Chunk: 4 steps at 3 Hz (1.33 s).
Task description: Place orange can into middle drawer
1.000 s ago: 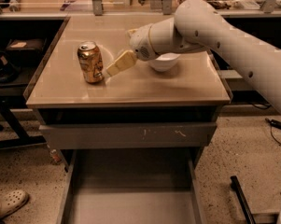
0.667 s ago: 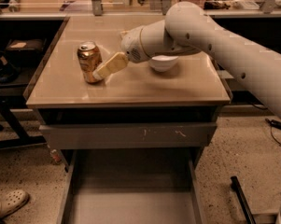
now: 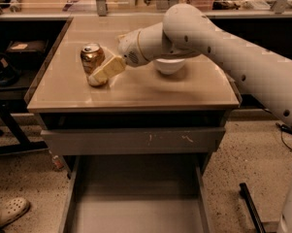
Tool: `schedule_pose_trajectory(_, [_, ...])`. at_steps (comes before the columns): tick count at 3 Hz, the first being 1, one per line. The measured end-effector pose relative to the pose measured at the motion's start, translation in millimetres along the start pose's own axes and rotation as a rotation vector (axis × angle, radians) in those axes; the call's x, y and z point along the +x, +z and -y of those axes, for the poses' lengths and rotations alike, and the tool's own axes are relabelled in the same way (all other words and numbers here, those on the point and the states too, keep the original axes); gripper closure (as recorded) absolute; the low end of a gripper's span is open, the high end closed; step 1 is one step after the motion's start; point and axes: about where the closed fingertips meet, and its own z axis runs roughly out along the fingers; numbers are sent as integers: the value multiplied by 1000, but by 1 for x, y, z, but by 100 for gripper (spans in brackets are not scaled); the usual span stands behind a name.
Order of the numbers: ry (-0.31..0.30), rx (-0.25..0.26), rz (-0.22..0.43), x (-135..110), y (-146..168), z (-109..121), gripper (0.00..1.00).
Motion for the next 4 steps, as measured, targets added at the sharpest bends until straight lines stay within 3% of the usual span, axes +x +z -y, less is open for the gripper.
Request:
schedule_pose_trajectory(1, [-1,8,13,-11,21,-7,0])
schedule_pose_trajectory(2, [-2,36,17,-30,42,-33,0])
schedule_pose_trajectory(3, [30,48,-12,-25,66,-102,0])
schedule_pose_trajectory(4, [30,48,-12,-25,66,-102,0])
